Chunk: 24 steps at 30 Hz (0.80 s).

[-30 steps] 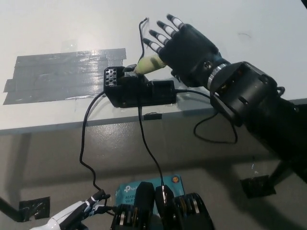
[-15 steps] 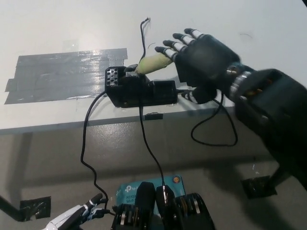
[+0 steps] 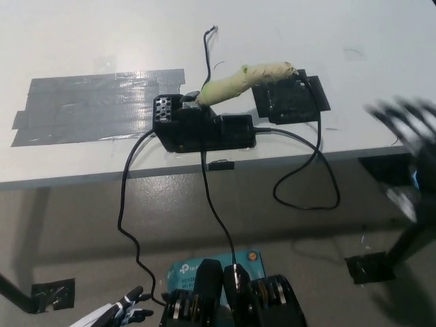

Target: The robot uses its right hand to grab and lift the soldering gun kept on the middle of the table and puts it in its base

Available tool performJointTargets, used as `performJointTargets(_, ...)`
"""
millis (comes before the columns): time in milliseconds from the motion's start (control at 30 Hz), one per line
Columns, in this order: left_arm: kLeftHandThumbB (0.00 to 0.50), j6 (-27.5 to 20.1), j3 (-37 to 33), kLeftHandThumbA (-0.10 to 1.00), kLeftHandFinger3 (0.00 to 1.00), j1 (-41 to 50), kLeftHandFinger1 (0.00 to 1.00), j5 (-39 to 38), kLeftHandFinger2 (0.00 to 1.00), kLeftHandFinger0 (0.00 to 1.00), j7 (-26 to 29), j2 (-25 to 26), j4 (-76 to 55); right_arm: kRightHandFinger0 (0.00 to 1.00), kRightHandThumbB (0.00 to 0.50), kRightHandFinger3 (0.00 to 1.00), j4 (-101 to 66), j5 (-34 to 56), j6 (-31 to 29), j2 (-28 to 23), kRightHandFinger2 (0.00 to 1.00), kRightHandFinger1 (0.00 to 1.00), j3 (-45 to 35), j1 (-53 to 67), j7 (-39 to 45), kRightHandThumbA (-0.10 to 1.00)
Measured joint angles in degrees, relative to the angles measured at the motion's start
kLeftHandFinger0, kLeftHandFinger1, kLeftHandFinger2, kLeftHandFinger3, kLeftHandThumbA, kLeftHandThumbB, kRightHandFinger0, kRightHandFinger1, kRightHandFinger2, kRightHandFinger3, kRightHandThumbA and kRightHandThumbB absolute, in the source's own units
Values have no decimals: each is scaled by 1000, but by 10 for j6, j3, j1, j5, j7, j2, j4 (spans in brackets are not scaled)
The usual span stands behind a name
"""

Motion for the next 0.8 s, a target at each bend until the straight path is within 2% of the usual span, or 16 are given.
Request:
performJointTargets(33,500,0,0,1000,1000,1,1000,0,936,1000,0,0,0,1000,325,1000,2,12,-2,4,1000,1000,-20,35,-6,420)
performJointTargets(200,500,0,3,1000,1000,2,1000,0,938,1000,0,-1,0,1000,312,1000,65,72,-17,27,1000,1000,-98,144,-34,418)
performJointTargets(367,500,0,6,1000,1000,3,1000,0,877,1000,0,-2,0,1000,349,1000,176,124,-42,47,1000,1000,-145,183,-63,372)
performJointTargets(433,500,0,8,1000,1000,3,1000,0,875,1000,0,-2,0,1000,339,1000,214,140,-50,55,1000,1000,-157,186,-72,351)
performJointTargets(567,499,0,22,1000,1000,7,1000,0,905,1000,0,-2,0,1000,273,1000,323,191,-72,85,1000,1000,-187,193,-100,209)
performJointTargets(667,500,0,36,1000,1000,13,1000,-1,950,1000,1,-2,0,1000,267,1000,379,221,-89,101,1000,1000,-194,196,-122,232)
performJointTargets(733,489,0,47,1000,1000,14,1000,-2,949,1000,3,-2,2,1000,259,1000,409,242,-102,106,1000,1000,-195,195,-139,190)
performJointTargets(800,483,0,61,1000,1000,14,1000,-3,985,1000,4,-2,4,1000,261,1000,430,265,-116,107,1000,1000,-193,193,-160,196)
